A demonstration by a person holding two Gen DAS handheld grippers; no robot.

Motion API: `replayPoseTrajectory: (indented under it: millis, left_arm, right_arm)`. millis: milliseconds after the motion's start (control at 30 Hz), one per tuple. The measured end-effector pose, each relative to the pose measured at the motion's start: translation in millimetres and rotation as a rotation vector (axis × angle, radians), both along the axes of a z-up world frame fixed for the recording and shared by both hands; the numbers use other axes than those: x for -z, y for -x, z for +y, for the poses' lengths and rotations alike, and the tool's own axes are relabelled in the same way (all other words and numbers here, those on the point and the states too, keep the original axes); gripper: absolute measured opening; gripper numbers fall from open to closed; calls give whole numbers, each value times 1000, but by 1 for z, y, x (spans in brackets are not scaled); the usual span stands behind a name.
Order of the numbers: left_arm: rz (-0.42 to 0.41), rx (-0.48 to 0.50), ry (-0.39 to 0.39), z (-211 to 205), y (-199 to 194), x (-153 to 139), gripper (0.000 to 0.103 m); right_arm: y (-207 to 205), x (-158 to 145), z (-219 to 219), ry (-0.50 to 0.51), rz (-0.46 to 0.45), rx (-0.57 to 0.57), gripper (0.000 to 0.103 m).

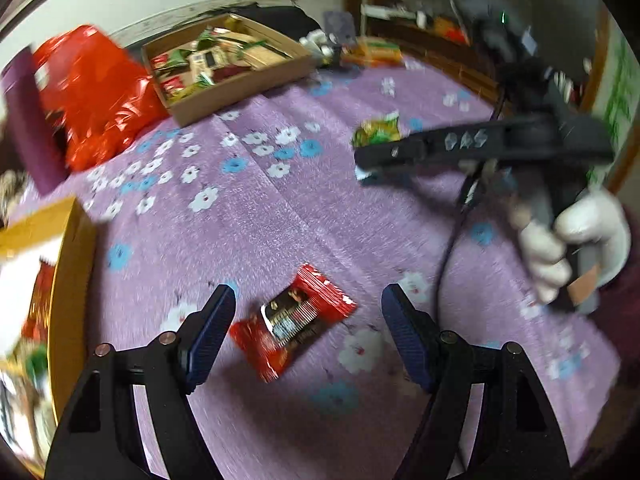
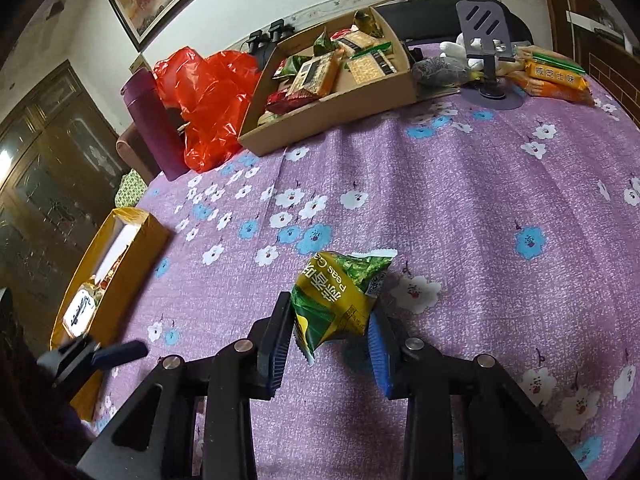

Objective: Organize snacks
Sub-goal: 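Grasp another red chocolate candy with the left gripper while the right gripper grasps a green packet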

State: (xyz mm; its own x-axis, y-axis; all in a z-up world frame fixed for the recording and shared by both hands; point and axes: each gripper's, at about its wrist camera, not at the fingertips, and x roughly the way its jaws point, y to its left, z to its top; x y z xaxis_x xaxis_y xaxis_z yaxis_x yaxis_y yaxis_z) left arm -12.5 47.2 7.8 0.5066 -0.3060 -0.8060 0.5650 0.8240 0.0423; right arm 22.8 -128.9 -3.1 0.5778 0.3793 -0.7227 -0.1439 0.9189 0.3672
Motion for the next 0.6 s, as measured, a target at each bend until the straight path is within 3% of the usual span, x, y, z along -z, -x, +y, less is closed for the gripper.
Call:
replayPoseTrajectory:
  millis: [33, 133, 267, 333, 500, 567, 600]
  left_arm:
    - [35, 5, -29, -2, -5, 8, 75]
    - [85, -26, 12, 4, -9, 7, 73]
    - [69, -70, -3, 8, -3, 4, 38]
    - [73, -84, 10, 9, 0, 3, 33]
    - [39, -106, -13, 4, 2, 5, 36]
    - [29, -112, -10, 4, 0, 7, 52]
    - [32, -121, 1, 6, -2, 8, 53]
  right_arm:
    - [0, 0, 0, -1, -2, -2, 36]
    - [1, -1, -1, -10, -7, -5, 37]
    - [0, -1, -2, -15, -5, -4, 37]
    - [0, 0, 0, -12, -1, -5, 37]
    - [2, 0, 4, 3, -9, -10, 37]
    - [2, 1, 4, 2, -7, -10, 37]
    - [2, 1, 4, 3, -7, -9, 37]
